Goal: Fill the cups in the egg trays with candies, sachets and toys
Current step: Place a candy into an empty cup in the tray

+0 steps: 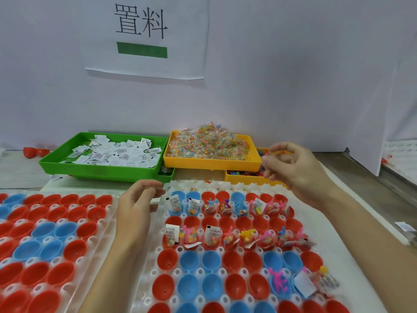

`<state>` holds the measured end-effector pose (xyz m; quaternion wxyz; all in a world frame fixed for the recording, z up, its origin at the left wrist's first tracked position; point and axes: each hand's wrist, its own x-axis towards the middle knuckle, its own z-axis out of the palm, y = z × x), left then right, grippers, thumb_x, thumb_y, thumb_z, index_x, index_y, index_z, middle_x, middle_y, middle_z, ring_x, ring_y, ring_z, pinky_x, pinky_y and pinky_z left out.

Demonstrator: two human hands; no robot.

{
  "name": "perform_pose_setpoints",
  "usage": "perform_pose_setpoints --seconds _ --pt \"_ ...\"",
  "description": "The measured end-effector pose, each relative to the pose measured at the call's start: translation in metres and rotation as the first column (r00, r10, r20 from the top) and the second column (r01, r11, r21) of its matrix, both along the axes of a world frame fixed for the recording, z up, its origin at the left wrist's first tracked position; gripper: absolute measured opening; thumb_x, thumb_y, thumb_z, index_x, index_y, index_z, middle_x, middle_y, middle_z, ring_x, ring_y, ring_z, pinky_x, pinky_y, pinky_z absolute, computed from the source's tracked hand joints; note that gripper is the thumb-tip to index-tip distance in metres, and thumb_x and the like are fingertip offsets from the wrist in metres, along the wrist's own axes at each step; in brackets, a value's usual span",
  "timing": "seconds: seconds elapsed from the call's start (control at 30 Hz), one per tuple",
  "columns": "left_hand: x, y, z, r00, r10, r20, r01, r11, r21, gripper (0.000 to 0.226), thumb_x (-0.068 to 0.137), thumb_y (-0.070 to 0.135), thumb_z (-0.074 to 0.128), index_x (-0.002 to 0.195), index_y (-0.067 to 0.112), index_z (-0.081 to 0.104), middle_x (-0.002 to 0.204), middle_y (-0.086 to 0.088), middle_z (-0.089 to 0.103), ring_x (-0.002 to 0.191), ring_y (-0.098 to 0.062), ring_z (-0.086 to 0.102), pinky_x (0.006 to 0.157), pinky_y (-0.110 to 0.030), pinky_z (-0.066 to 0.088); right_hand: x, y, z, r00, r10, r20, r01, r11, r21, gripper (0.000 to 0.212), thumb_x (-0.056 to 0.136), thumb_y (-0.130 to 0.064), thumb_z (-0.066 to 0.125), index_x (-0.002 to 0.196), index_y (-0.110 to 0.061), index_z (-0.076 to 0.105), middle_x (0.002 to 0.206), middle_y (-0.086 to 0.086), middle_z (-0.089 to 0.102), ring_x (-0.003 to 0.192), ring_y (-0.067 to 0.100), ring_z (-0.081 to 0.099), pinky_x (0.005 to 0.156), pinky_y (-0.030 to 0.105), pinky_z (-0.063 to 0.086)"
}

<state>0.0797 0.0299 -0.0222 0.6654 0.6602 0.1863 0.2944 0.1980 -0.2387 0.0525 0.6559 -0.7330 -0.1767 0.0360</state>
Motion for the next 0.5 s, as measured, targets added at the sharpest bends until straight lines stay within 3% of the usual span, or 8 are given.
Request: perform_pose_setpoints --seconds 0.1,0.23,0.37,0.5 --pt "0.001 0.001 -0.003 1.000 0.001 -0.002 -0.001 1.000 0.001 0.028 0.095 0.000 0.043 0.092 0.006 0.069 0.095 -0.018 0.071 0.100 -0.034 0.065 0.085 -0.049 0.051 -0.032 -0.023 -0.014 1.000 0.009 0.007 -0.009 1.000 0.005 0.023 0.075 -0.020 0.073 0.094 -0.008 0.067 0.072 0.006 0.069 0.061 0.020 0.065 0.056 0.022 0.054" --pt "0.002 0.002 -0.005 1.000 0.000 0.001 0.000 1.000 0.030 0.027 0.094 0.002 0.043 0.092 0.007 0.069 0.097 -0.019 0.070 0.100 -0.035 0.065 0.081 -0.045 0.049 -0.054 -0.042 -0.017 0.998 0.035 0.058 -0.030 0.996 -0.089 0.017 0.078 -0.028 0.068 0.089 -0.017 0.075 0.074 0.006 0.071 0.065 0.021 0.069 0.061 0.027 0.057" --pt "0.000 0.000 -0.005 1.000 0.004 0.003 -0.004 0.999 0.051 0.026 0.092 0.002 0.044 0.091 0.007 0.069 0.100 -0.023 0.069 0.099 -0.035 0.064 0.083 -0.047 0.048 -0.064 -0.049 -0.009 0.984 0.150 0.091 -0.143 0.986 -0.084 0.016 0.080 -0.024 0.067 0.088 -0.020 0.080 0.075 0.008 0.072 0.064 0.022 0.070 0.058 0.023 0.055" --pt "-0.001 -0.002 -0.002 1.000 -0.003 -0.007 0.003 0.997 0.074 0.026 0.093 0.001 0.044 0.092 0.006 0.069 0.101 -0.022 0.069 0.103 -0.037 0.064 0.089 -0.054 0.049 -0.073 -0.046 -0.004 0.948 0.305 0.089 -0.277 0.929 -0.244 0.014 0.079 -0.027 0.072 0.090 -0.025 0.082 0.088 0.001 0.077 0.075 0.014 0.073 0.067 0.019 0.056"
